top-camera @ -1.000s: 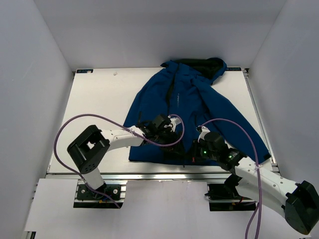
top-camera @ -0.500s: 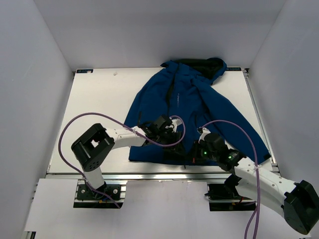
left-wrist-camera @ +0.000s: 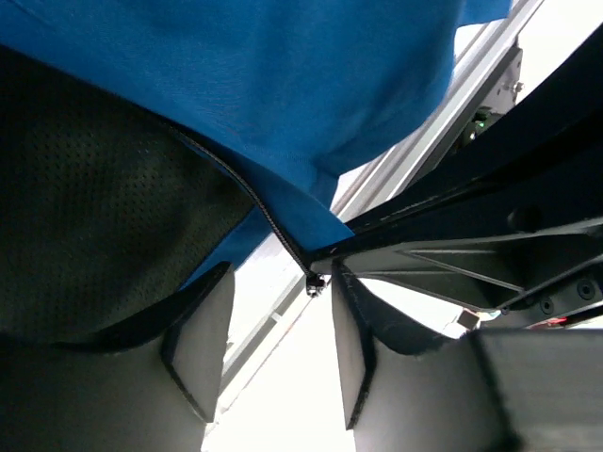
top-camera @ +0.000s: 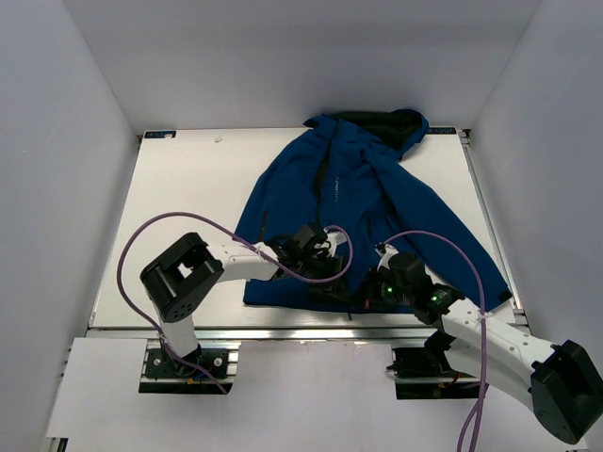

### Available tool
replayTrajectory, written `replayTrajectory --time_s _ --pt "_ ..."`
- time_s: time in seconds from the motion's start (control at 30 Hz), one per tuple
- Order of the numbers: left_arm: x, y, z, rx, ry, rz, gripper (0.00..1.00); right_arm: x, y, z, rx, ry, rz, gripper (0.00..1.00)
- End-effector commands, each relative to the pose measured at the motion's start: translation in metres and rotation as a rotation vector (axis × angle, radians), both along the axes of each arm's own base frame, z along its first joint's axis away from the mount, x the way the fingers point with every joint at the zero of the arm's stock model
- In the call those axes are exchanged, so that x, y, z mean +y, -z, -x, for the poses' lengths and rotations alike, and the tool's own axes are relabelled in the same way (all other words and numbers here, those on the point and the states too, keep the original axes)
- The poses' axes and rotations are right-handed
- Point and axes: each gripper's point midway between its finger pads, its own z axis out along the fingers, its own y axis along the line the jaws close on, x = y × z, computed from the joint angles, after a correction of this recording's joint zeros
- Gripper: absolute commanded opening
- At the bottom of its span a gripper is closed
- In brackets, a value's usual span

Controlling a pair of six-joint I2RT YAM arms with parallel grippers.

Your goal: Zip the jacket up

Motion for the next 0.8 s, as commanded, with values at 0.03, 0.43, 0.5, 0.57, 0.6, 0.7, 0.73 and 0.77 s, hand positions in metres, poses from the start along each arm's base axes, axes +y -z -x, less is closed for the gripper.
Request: replayTrajectory --time_s 0.03,0.43,0.5,0.57,0.6,0.7,0.73,0.77 --pt "-0.014 -0.011 -0.003 -0.013 0.023 0.057 0.50 0.007 -0.009 0.001 -0.030 -0.038 -0.054 0.00" --pt "-0.027 -0.007 -0.007 0.016 0.026 0.077 0.34 0.008 -0.010 0.007 -0.058 -0.088 -0.060 0.00" --pt "-0.029 -0.009 -0.007 0.018 0.029 0.088 0.34 0.005 -0.006 0.007 -0.049 -0.084 -0.046 0.00" --pt "-0.031 -0.012 -0.006 0.017 0.037 0.108 0.34 0.004 -0.004 0.008 -0.045 -0.087 -0.042 0.00" --pt "-0.032 -0.012 -0.005 0.019 0.042 0.116 0.36 0.005 -0.005 0.008 -0.051 -0.090 -0.045 0.00" --pt "-0.038 -0.020 -0.001 0.032 0.075 0.174 0.40 0.005 -0.006 0.008 -0.058 -0.092 -0.046 0.00" --pt "-0.038 -0.019 0.001 0.039 0.081 0.184 0.41 0.005 -0.006 0.007 -0.059 -0.092 -0.044 0.00" --pt "-0.041 -0.024 0.002 0.035 0.098 0.217 0.42 0.005 -0.006 0.007 -0.059 -0.091 -0.041 0.00"
